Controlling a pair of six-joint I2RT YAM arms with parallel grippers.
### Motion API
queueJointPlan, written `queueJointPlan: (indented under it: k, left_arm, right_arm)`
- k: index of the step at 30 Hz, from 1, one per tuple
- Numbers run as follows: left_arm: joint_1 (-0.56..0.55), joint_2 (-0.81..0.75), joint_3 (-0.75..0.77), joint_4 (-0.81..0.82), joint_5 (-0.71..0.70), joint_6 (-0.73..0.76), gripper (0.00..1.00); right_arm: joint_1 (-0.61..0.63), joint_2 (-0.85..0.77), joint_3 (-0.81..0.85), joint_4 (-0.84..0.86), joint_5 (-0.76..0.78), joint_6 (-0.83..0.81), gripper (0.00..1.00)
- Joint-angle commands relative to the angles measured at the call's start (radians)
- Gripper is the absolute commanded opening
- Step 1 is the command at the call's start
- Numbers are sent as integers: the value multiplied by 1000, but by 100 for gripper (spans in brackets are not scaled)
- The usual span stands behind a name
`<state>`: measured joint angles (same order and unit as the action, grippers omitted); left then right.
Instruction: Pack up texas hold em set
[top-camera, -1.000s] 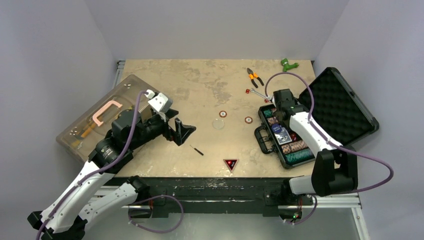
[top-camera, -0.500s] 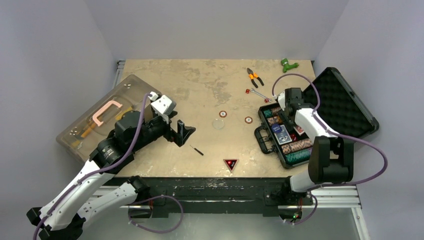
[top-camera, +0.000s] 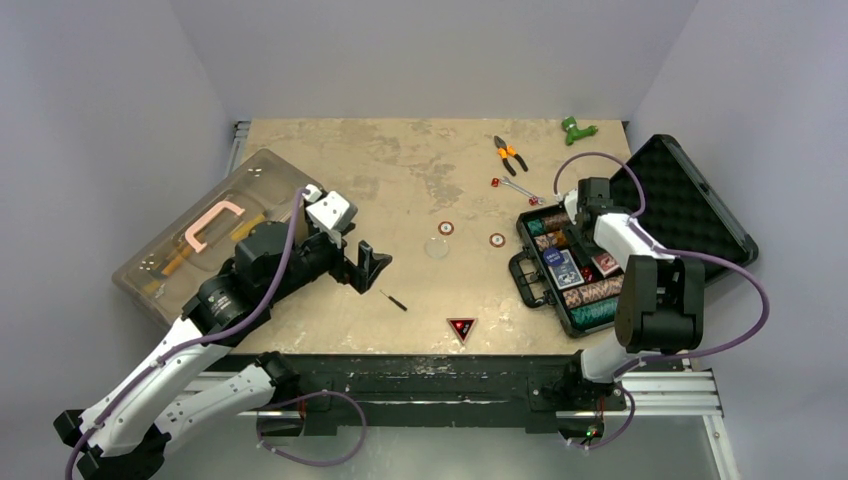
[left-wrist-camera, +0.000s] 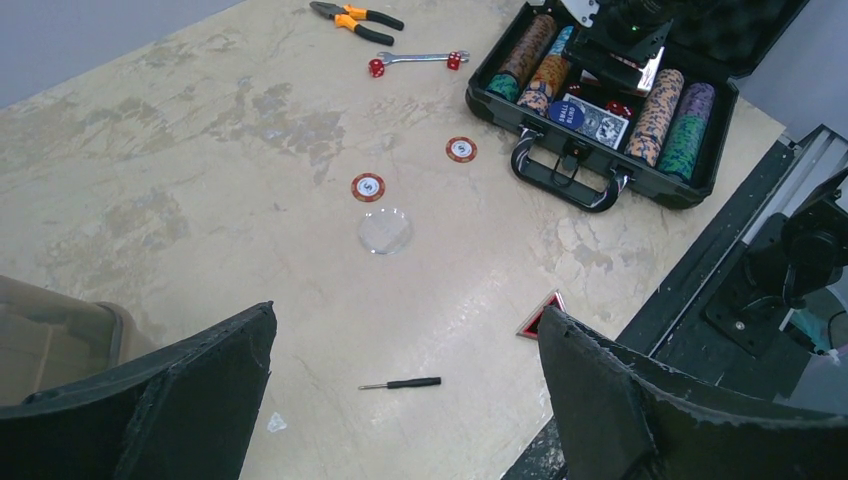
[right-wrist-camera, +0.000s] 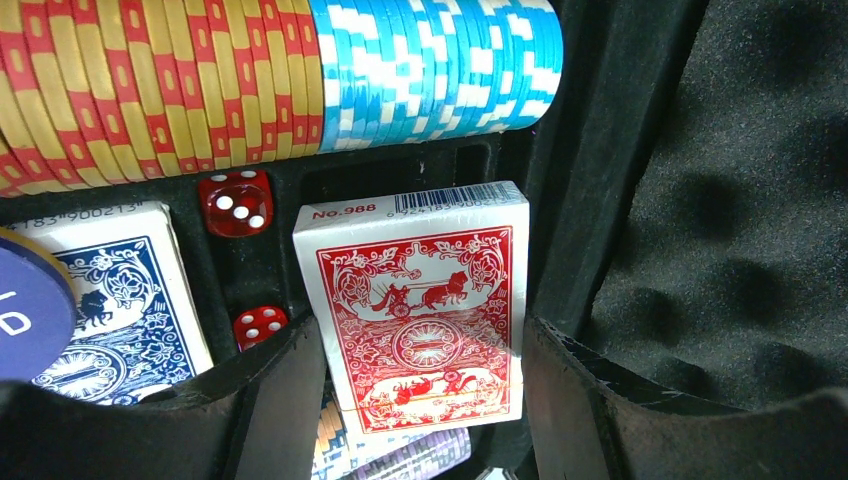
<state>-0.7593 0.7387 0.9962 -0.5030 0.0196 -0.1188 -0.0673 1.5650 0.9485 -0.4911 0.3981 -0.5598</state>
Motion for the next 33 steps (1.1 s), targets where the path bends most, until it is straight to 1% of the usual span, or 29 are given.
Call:
queueJointPlan:
  k: [1,23,31,33]
  left_arm:
    - [-7,-1,30,18,-16,22,100]
    - [-23,3,29,18,-8,27,100]
    - [-23,6,29,18,-7,30,100]
    - [-23,5,28,19,-9,30,100]
  right_arm:
    - [-11,5,44,34,-7,17,23]
    - [-26,70,63,67,-107,54,26]
    - [-31,59,56,61,-156,62,35]
    - [-32,53,56,52,-173,65,39]
